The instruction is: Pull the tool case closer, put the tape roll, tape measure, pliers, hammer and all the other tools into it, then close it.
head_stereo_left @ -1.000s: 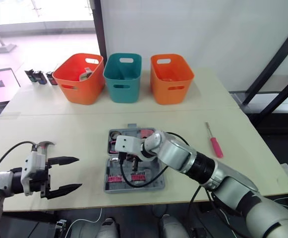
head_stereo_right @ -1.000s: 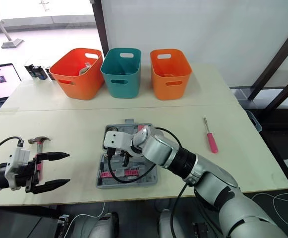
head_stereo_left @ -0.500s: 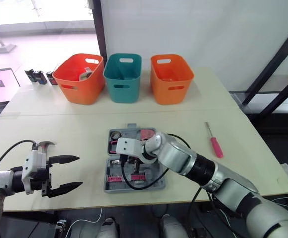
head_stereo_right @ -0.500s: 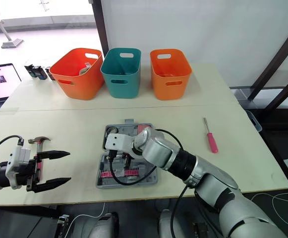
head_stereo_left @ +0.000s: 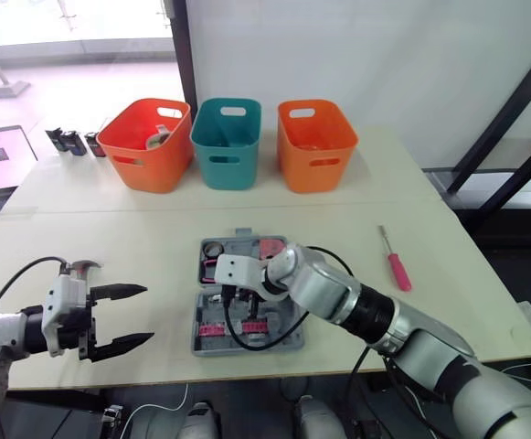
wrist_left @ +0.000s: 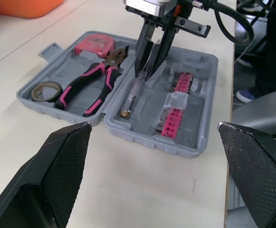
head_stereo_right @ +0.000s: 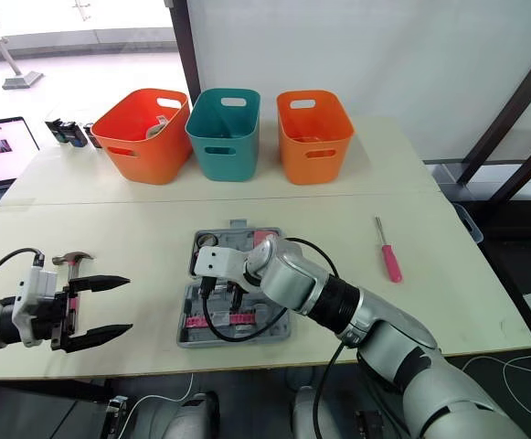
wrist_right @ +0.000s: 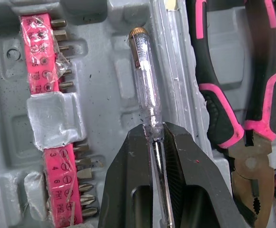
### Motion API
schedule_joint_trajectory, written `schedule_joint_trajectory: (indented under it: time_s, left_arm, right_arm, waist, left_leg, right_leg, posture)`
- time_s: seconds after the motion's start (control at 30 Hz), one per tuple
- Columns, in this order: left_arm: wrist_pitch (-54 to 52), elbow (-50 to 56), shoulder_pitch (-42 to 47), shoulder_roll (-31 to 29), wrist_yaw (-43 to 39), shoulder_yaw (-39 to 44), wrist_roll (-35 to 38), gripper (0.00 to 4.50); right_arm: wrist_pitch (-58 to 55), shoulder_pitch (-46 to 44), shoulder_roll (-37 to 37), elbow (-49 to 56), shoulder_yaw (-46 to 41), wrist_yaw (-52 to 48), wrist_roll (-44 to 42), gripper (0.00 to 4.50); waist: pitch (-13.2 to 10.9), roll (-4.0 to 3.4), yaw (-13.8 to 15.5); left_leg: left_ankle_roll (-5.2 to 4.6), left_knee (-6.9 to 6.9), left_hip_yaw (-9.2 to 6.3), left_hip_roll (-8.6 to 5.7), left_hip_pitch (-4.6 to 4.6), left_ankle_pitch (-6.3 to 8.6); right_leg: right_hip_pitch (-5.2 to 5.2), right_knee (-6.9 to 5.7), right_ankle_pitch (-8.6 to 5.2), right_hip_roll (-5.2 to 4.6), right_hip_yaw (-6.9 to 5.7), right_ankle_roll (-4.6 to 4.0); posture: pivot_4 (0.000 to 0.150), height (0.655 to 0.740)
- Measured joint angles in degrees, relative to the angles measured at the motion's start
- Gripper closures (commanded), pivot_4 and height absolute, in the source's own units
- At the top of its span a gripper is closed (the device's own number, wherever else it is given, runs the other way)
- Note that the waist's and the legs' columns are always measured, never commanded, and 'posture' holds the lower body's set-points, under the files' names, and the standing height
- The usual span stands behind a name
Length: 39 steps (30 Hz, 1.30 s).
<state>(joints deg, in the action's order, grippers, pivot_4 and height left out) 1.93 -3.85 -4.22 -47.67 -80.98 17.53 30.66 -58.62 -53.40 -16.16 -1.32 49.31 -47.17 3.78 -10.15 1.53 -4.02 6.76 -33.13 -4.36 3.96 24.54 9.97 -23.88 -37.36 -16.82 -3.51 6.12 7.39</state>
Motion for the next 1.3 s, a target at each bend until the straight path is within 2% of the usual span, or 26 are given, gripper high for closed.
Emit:
schedule_joint_trajectory:
  time_s: [0.4, 0.57, 1.1, 1.13, 1.23, 1.3]
  left_arm:
    - [-2.78, 3.14, 0.49, 0.43, 1.90, -0.25, 0.00, 0.00]
    - [-6.91, 8.54, 1.53, 0.43, 4.75, -1.00, 0.29, 0.00]
    - [-12.98, 15.53, 0.61, 0.41, 7.99, -0.86, 1.61, 0.00]
    - [-13.06, 15.53, 0.62, 0.40, 8.04, -0.86, 1.62, 0.00]
    - [-13.35, 15.41, 0.91, 0.39, 8.03, -0.86, 1.61, 0.00]
    - [-13.38, 14.98, 1.59, 0.38, 7.85, -0.86, 1.60, 0.00]
  right_arm:
    - [-3.15, -1.89, 1.40, 0.26, 3.30, -0.12, 2.56, 4.39]
    - [-4.78, -3.32, 1.58, 0.75, 4.88, 0.35, 3.91, 4.39]
    - [-4.80, -1.78, 4.06, -0.25, 3.56, 2.20, 3.87, 4.39]
    - [-4.74, -1.78, 4.15, -0.32, 3.56, 2.27, 3.88, 3.51]
    - [-4.57, -1.77, 4.15, -1.16, 3.48, 2.41, 3.88, 2.18]
    - [-4.52, -1.77, 4.18, -1.42, 3.23, 2.71, 3.87, 1.08]
  waist:
    - [0.00, 0.00, 0.00]
    - [0.00, 0.00, 0.06]
    - [0.01, 0.01, -0.13]
    - [0.01, 0.02, -0.09]
    - [0.01, 0.02, -0.06]
    - [0.01, 0.02, -0.04]
  left_leg:
    - [0.00, 0.00, 0.00, 0.00, 0.00, 0.00]
    - [0.01, -0.01, -0.01, 0.00, 0.00, -0.01]
    - [0.02, -0.02, -0.03, 0.02, -0.05, -0.01]
    - [0.02, -0.02, -0.03, 0.02, -0.05, -0.01]
    - [0.02, -0.03, -0.03, 0.02, -0.04, -0.02]
    - [0.02, -0.02, -0.03, 0.02, -0.04, -0.02]
  right_leg:
    - [0.00, 0.00, 0.00, 0.00, 0.00, 0.00]
    - [0.01, -0.02, 0.00, 0.00, 0.00, 0.01]
    - [0.00, -0.10, 0.01, 0.05, 0.00, 0.00]
    - [0.00, -0.10, 0.01, 0.05, 0.00, 0.00]
    - [0.01, -0.09, 0.01, 0.05, 0.00, 0.00]
    - [0.00, -0.09, 0.01, 0.05, 0.00, 0.00]
  posture:
    - [0.150, 0.7400]
    - [0.150, 0.7400]
    - [0.150, 0.7400]
    - [0.150, 0.7400]
    - [0.150, 0.7400]
    - [0.150, 0.7400]
